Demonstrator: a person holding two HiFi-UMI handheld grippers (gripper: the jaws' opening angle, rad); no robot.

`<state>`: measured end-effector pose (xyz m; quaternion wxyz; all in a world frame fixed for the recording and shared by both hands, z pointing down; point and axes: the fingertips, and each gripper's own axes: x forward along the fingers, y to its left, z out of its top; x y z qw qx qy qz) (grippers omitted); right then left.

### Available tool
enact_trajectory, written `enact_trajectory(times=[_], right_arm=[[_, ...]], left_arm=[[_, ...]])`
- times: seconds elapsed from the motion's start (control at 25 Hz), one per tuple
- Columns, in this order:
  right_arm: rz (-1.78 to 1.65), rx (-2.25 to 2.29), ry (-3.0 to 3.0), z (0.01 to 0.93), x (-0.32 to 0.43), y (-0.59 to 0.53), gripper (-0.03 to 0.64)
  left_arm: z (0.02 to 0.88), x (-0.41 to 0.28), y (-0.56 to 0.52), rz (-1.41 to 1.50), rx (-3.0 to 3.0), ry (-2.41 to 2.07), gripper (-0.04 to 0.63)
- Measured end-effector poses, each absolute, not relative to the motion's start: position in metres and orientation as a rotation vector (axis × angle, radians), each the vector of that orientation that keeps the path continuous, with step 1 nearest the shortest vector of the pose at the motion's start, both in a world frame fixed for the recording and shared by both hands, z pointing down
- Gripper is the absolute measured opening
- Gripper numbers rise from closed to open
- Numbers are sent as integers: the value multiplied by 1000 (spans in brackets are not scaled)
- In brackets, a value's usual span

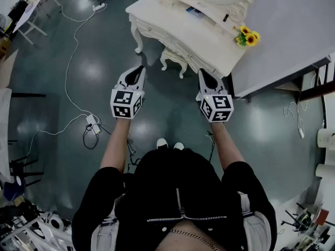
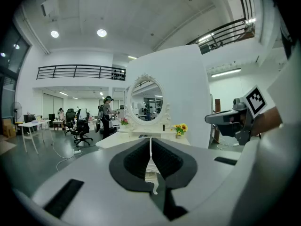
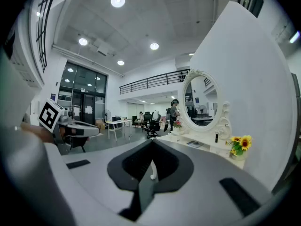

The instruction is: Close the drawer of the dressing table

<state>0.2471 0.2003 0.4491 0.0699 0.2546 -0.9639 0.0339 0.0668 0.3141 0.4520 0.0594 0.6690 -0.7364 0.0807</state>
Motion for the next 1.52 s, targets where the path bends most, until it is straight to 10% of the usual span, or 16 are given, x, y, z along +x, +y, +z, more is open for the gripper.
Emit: enact_trajectory(times=[1.52], right_arm=[[203, 786, -2902, 472, 97, 16, 6]], left_arm=[[469, -87, 140, 250, 1985, -2216, 29]])
